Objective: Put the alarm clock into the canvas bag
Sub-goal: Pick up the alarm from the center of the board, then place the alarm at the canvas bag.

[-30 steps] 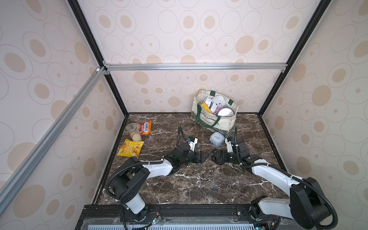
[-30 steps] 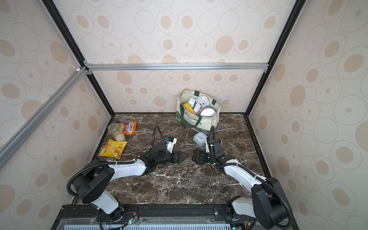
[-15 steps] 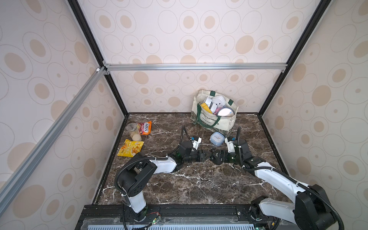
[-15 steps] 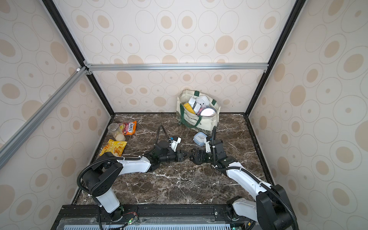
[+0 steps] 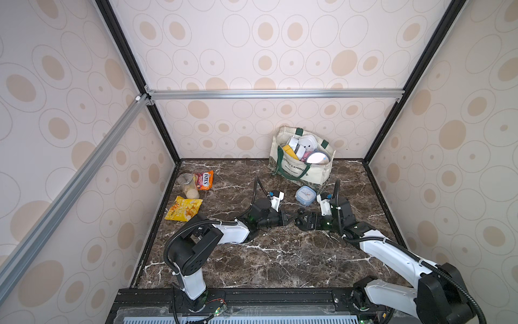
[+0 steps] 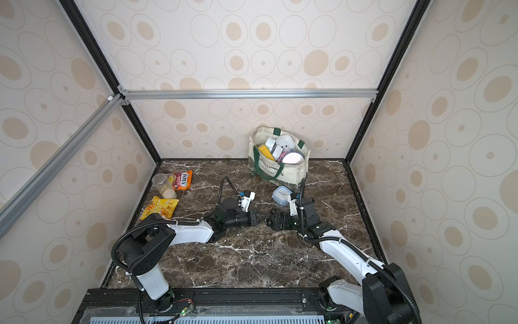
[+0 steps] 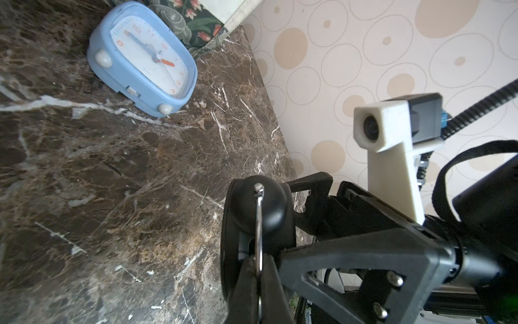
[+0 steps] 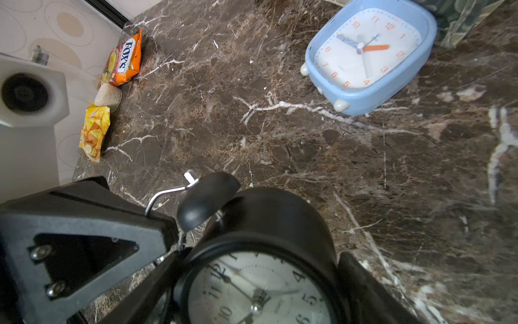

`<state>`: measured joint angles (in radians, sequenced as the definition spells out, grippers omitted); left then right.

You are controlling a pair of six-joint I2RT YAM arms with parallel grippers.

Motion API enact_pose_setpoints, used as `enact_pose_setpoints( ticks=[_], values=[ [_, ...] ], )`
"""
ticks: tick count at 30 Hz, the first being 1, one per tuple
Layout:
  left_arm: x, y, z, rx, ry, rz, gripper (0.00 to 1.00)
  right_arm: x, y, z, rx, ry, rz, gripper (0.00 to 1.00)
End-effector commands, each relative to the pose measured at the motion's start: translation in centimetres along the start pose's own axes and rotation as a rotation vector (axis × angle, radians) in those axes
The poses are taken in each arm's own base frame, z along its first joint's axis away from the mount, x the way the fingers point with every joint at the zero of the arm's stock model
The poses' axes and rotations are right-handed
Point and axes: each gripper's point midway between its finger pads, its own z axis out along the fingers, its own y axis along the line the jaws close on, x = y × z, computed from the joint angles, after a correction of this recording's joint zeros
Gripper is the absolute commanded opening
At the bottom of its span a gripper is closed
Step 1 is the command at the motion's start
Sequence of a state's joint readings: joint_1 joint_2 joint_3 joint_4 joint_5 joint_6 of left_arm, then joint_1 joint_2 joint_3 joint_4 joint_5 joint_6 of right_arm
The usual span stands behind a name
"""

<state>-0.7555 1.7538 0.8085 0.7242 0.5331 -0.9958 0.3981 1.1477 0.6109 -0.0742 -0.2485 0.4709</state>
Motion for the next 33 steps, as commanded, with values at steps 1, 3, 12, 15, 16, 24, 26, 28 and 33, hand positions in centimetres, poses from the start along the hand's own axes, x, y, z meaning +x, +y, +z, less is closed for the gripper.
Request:
enact_pose_setpoints(
  ticks=[1, 3, 12, 15, 16, 24, 26, 28, 33],
  values=[
    [-2.2, -2.5, -0.5, 0.06, -0.08, 0.029, 0.0, -1.7, 2.1, -1.1, -0.082, -0.082, -0.037, 0.82],
    [-3.3, -3.3, -0.9, 0.064, -0.12, 0.049, 0.0, -2.3, 2.4, -1.6, -0.09, -0.107, -0.044, 0.91],
    [-9.5, -4.3, -2.2, -0.157, -0.292, 0.206, 0.0, -5.2, 1.8, -5.4, 0.02, -0.304, -0.094, 1.0],
    [-12.6, -6.8, -3.0, -0.112, -0.384, 0.252, 0.0, -5.4, 1.6, -6.4, 0.038, -0.337, -0.121, 1.0],
    [-13.8, -7.8, -3.4, -0.085, -0.423, 0.257, 0.0, -5.2, 1.4, -6.4, 0.047, -0.333, -0.121, 1.0],
    [-22.1, -12.4, -4.8, 0.054, -0.637, 0.281, 0.0, -3.2, -0.1, -4.2, 0.069, -0.263, -0.086, 1.0],
    [-24.2, -12.3, -4.3, 0.068, -0.669, 0.275, 0.0, -3.0, -0.5, -4.0, 0.085, -0.265, -0.081, 1.0],
    [-25.9, -12.0, -3.5, 0.103, -0.678, 0.27, 0.0, -2.9, -0.9, -3.9, 0.105, -0.26, -0.084, 1.0],
    [-29.5, -10.1, 0.2, 0.13, -0.658, 0.274, 0.0, -2.5, -1.4, -3.3, 0.125, -0.231, -0.088, 1.0]
  ],
)
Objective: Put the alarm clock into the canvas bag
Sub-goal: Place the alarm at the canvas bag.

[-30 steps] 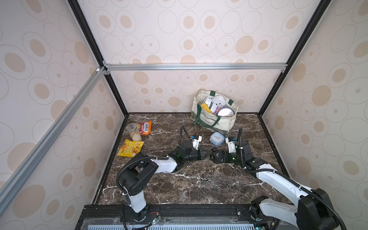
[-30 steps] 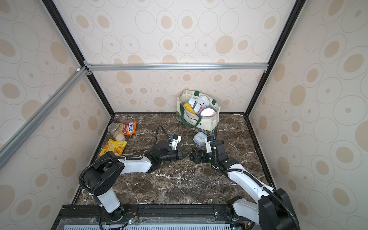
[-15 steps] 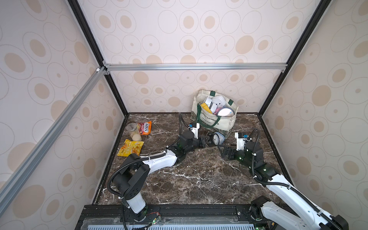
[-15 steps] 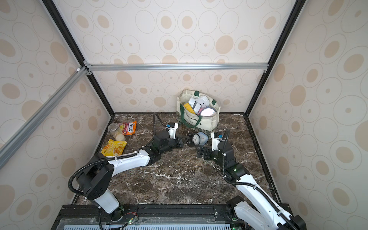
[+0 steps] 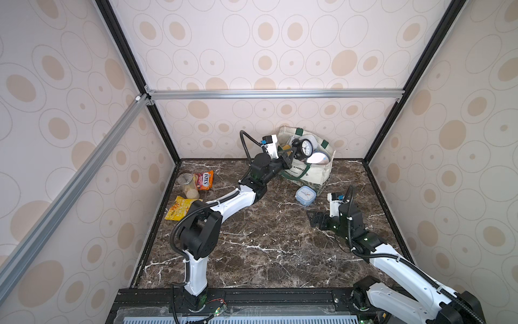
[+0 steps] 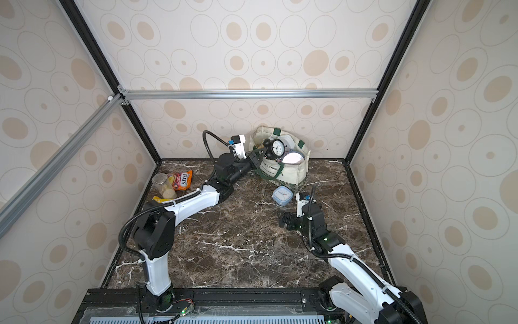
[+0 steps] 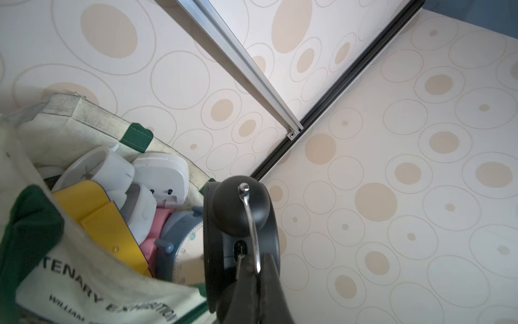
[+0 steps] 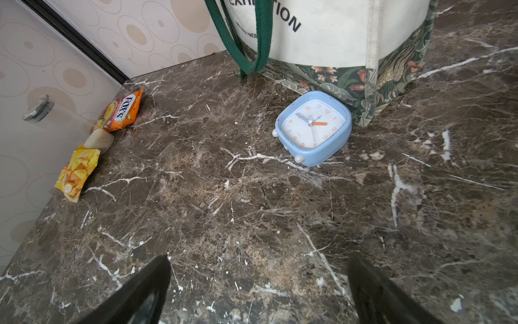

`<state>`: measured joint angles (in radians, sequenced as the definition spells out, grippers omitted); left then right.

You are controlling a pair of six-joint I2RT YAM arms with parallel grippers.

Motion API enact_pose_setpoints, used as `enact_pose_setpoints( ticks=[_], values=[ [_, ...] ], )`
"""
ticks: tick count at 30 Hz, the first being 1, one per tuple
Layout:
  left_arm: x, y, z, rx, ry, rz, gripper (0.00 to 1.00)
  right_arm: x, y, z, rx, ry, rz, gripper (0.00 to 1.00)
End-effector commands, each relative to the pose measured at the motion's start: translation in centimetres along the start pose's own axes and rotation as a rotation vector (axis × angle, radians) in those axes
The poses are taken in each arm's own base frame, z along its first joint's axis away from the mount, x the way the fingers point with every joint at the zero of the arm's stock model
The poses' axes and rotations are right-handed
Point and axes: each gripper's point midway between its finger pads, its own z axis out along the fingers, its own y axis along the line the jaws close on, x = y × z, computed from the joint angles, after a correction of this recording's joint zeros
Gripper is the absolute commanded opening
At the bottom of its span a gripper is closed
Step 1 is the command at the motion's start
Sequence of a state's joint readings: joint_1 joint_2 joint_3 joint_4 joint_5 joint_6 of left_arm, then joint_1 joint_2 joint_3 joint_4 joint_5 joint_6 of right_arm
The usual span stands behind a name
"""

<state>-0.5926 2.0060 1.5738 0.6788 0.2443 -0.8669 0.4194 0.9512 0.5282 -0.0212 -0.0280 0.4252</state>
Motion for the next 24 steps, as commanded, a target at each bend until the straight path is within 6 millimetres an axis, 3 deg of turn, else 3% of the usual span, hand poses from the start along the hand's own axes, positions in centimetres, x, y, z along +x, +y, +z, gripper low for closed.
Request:
enact_pose_setpoints(
  ticks=[1, 4, 7, 8, 10, 11, 14, 20, 24],
  values=[
    [-1.7, -0.3, 2.7, 0.082, -0.031, 0.004, 0.0, 0.4, -0.1, 0.3, 0.009, 0.014, -0.008, 1.0],
    [-0.9, 2.1, 5.2, 0.049, 0.012, 0.035, 0.0, 0.8, -0.1, 0.4, 0.003, 0.025, -0.001, 1.0],
    [-0.3, 3.8, 6.1, 0.03, 0.043, 0.027, 0.0, 1.2, -0.5, 0.4, 0.017, 0.03, 0.001, 1.0],
    [-0.1, 4.0, 6.0, 0.023, 0.047, 0.034, 0.06, 1.3, -0.9, 0.4, 0.034, 0.03, 0.001, 1.0],
    [-0.3, 3.9, 5.7, 0.022, 0.044, 0.052, 0.48, 1.4, -1.8, 0.5, 0.085, 0.024, 0.005, 1.0],
    [-0.4, 3.6, 5.5, 0.03, 0.039, 0.062, 0.94, 1.4, -2.1, 0.6, 0.103, 0.025, 0.006, 1.0],
    [-1.7, 2.4, 4.8, 0.047, 0.016, 0.102, 0.98, 1.6, -3.3, 0.9, 0.174, 0.037, 0.006, 1.0],
    [-5.3, -3.0, 3.1, 0.155, -0.006, 0.195, 0.98, 1.4, -5.0, 2.7, 0.294, 0.074, -0.002, 1.0],
    [-7.9, -4.0, 0.7, 0.036, -0.026, 0.287, 0.98, 0.3, -5.3, 4.7, 0.345, 0.092, 0.022, 1.0]
  ],
)
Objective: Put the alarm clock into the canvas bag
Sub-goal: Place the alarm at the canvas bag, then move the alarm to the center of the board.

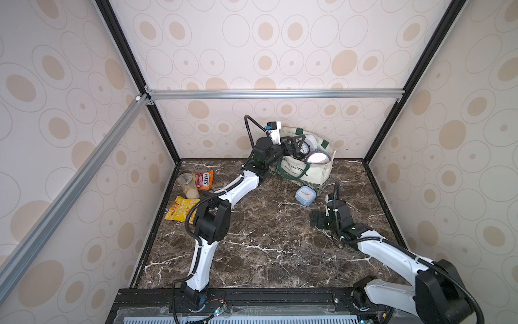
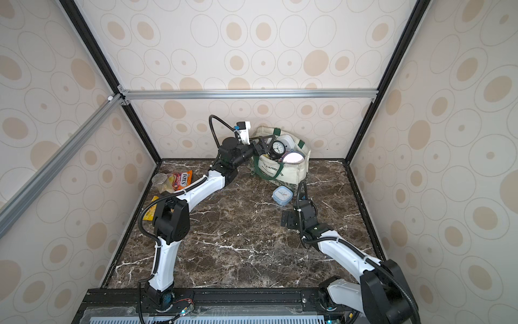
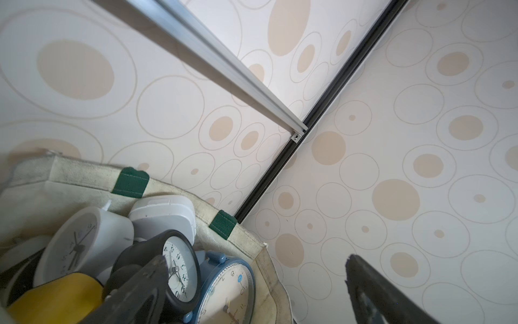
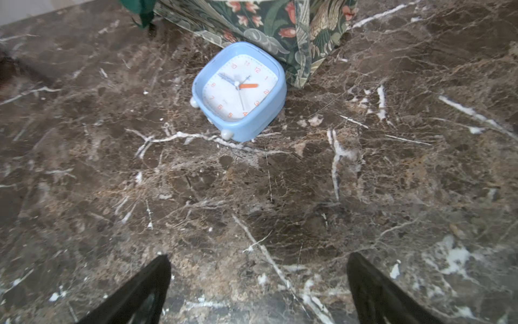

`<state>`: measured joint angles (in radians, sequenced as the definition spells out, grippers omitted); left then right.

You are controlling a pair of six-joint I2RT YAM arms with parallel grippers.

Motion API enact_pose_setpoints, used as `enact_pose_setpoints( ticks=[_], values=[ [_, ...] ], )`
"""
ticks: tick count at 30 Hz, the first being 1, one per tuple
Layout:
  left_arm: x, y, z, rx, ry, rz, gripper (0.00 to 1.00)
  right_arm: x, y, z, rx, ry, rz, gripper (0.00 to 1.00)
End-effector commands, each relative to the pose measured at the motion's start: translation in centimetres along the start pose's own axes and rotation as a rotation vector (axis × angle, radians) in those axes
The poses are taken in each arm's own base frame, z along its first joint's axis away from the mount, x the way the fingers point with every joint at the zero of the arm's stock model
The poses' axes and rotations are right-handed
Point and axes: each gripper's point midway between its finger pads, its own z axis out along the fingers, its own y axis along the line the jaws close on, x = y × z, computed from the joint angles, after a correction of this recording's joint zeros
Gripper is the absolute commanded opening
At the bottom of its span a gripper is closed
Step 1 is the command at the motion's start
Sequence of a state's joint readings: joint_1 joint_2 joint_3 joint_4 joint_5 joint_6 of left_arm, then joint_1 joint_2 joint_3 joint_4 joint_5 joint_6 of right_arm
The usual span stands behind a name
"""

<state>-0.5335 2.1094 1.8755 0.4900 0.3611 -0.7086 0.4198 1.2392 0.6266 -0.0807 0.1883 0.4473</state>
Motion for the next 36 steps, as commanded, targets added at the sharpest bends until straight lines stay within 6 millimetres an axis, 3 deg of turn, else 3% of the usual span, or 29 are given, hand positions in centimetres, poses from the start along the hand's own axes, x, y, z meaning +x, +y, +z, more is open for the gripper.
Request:
enact_pose_setpoints(
  ticks=[1, 5, 12, 18, 22, 28, 36],
  values=[
    [-4.9, -2.6, -3.2, -0.065, -0.059, 0.156, 0.98, -2.4, 0.2, 1.0, 0.055, -0.039, 0.035, 1.0],
    [-5.3, -3.3, -8.3, -0.127, -0.091, 0.16, 0.98, -3.7, 0.6, 3.9, 0.096, -0.024, 0.063, 1.0],
    [-2.8, -4.4, -16.8, -0.148, -0.071, 0.094, 0.99, -5.5, 1.3, 9.4, 0.082, 0.021, 0.078, 1.0],
    [-0.3, -5.2, -22.8, -0.156, -0.027, 0.097, 0.98, -6.9, 0.7, 11.8, 0.061, 0.021, 0.062, 1.0],
    [1.9, -4.9, -26.3, -0.173, 0.007, 0.093, 0.98, -7.1, 2.1, 13.2, -0.039, 0.05, 0.026, 1.0],
    [3.8, -3.4, -29.7, -0.257, 0.026, 0.108, 0.98, -5.8, 5.0, 14.0, -0.195, 0.094, 0.027, 1.0],
    [4.1, -2.9, -30.1, -0.278, 0.021, 0.112, 0.98, -2.5, 11.1, 12.6, -0.367, 0.132, -0.058, 1.0]
  ],
)
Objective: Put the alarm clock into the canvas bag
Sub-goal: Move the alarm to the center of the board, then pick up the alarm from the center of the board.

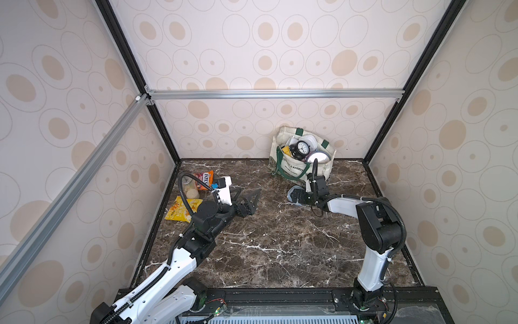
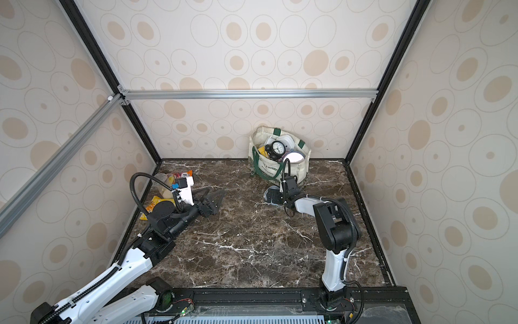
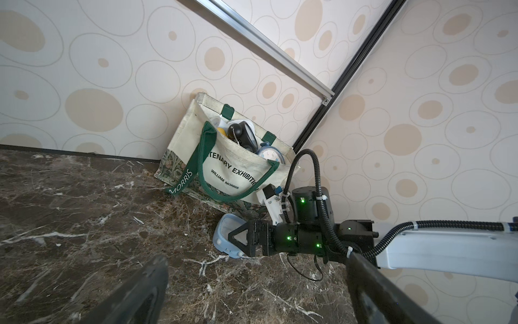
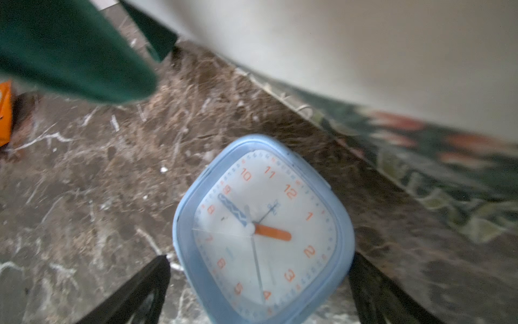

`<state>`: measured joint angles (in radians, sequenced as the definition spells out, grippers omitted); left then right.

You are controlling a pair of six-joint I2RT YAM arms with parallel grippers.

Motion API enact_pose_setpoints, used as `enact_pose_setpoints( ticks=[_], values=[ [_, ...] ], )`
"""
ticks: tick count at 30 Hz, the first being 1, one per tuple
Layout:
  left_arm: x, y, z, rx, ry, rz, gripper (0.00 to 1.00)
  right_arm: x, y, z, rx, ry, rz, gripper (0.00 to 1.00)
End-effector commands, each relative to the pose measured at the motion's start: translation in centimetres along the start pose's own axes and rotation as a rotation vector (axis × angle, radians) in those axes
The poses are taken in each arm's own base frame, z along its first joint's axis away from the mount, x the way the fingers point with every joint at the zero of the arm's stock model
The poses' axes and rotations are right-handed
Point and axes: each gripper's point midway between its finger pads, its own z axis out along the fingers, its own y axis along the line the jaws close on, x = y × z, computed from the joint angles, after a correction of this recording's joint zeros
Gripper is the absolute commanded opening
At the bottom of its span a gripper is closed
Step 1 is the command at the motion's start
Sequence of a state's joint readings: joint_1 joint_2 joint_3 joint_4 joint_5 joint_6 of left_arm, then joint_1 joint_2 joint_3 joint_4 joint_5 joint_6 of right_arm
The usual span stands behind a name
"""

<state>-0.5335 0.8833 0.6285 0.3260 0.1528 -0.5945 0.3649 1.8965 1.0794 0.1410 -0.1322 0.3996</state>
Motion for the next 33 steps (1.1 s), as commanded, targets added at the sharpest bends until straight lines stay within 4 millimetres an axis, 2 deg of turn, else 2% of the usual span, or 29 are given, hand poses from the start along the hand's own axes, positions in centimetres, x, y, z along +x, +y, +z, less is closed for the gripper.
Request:
enact_pose_setpoints(
  ticks=[1, 5, 8, 9, 13, 15, 19, 22, 27, 33],
  values=[
    [-0.7, 0.2, -0.2, -0.01, -0.026, 0.034, 0.98, 2.5, 4.0, 0.8, -0.138, 0.047, -0.061, 1.0],
    [-0.3, 0.4, 0.4, -0.024, -0.003, 0.058, 0.98, 3.8, 6.6, 0.5, -0.231, 0.052, -0.096, 1.0],
    [0.7, 1.0, 1.3, -0.047, 0.048, 0.071, 0.98, 3.6, 7.5, -1.1, -0.291, 0.014, -0.106, 1.0],
    [1.8, 1.5, 1.7, -0.059, 0.1, 0.073, 0.98, 3.5, 7.5, -1.8, -0.291, 0.0, -0.115, 1.0],
    [4.2, 2.0, 3.4, -0.061, 0.215, 0.074, 0.98, 2.5, 5.4, -5.2, -0.197, -0.034, -0.094, 1.0],
    [5.5, 2.9, 4.2, -0.095, 0.249, 0.065, 0.98, 2.4, 4.3, -6.8, -0.161, -0.033, -0.077, 1.0],
    [8.7, 3.1, 6.7, -0.134, 0.346, 0.076, 0.98, 2.5, 0.1, -9.8, -0.005, -0.042, 0.003, 1.0],
    [11.5, 2.8, 9.1, -0.163, 0.397, 0.069, 0.98, 2.8, -2.0, -12.0, 0.043, -0.057, 0.082, 1.0],
    [15.1, 1.5, 13.9, -0.126, 0.461, 0.178, 0.98, 3.5, -2.7, -15.0, 0.06, -0.116, 0.089, 1.0],
    [19.6, 3.8, 19.6, -0.162, 0.613, 0.378, 0.98, 5.2, -2.5, -16.7, 0.023, -0.118, 0.098, 1.0]
  ],
)
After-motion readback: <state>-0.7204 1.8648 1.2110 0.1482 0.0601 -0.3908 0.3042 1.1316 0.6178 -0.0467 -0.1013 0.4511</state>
